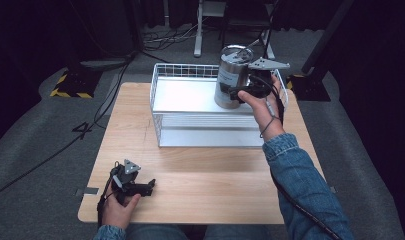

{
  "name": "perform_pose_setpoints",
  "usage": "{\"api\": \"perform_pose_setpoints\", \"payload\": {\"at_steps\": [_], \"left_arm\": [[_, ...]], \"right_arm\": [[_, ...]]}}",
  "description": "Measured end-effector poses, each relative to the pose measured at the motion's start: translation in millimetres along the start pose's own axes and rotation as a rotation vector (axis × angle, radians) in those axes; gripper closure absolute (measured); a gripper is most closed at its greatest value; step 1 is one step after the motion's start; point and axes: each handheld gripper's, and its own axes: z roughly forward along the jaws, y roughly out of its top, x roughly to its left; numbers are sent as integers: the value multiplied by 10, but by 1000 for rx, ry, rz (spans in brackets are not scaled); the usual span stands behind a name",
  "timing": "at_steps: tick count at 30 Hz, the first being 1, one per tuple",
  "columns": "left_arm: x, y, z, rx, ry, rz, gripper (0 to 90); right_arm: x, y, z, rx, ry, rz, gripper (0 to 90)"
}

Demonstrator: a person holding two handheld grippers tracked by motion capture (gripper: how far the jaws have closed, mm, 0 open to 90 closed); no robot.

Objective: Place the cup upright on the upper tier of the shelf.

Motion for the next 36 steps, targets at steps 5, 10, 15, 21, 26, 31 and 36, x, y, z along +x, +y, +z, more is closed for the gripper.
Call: {"api": "perform_pose_setpoints", "payload": {"at_steps": [5, 10, 15, 21, 26, 31, 36], "left_arm": [[0, 0, 0, 0, 0, 0, 4], [0, 0, 0, 0, 0, 0, 4], [0, 0, 0, 0, 0, 0, 4], [-1, 0, 0, 0, 0, -1, 4], [-1, 0, 0, -1, 0, -1, 4], [-1, 2, 3, -1, -1, -1, 4], [1, 9, 6, 1, -2, 1, 4]], "right_arm": [[-8, -11, 6, -7, -1, -11, 37], [-13, -20, 12, -15, 0, -9, 35], [-35, -28, 15, -22, 13, -12, 32], [-20, 2, -5, -33, -8, 1, 0], [2, 26, -22, -20, -19, 2, 0], [3, 26, -104, -19, -31, -7, 0], [-11, 6, -240, -23, -10, -2, 0]]}}
